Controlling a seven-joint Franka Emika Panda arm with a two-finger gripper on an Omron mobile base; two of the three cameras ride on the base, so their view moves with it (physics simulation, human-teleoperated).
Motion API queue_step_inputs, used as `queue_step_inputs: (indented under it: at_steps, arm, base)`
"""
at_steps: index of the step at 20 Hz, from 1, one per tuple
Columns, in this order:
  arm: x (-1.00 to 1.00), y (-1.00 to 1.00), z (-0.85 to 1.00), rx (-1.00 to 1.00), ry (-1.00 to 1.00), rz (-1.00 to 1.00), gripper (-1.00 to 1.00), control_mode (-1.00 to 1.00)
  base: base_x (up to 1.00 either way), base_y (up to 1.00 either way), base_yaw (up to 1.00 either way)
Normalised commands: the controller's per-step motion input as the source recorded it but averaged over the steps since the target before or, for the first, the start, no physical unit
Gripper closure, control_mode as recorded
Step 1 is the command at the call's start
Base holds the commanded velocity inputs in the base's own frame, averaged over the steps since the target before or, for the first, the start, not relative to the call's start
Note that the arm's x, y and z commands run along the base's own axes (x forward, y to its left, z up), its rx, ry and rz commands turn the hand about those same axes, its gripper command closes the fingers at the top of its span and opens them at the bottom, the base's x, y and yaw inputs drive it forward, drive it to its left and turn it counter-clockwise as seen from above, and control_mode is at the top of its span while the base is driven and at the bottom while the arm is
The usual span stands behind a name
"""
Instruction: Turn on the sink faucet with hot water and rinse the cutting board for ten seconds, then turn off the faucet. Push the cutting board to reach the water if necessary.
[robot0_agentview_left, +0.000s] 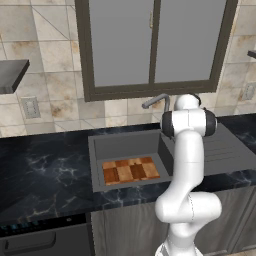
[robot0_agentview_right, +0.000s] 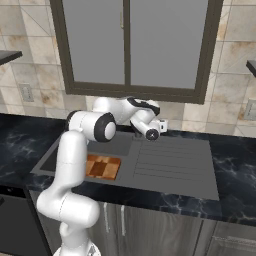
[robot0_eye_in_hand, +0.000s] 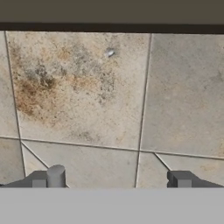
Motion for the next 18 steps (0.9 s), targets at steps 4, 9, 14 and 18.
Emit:
queue_step_inputs:
  at_steps: [4,9,14,18]
  arm:
    - [0.0,0.0,0.0,0.0,0.0,0.0,-1.0,-1.0]
    - [0.0,-0.01,0.0,0.0,0.0,0.0,-1.0,-1.0]
    - [0.0,0.0,0.0,0.0,0.0,0.0,-1.0,-1.0]
    - [0.03,0.0,0.0,0.0,0.0,0.0,-1.0,-1.0]
  base:
    - [0.0,0.0,0.0]
    - [0.0,0.0,0.0]
    - [0.0,0.0,0.0]
    - [0.0,0.0,0.0]
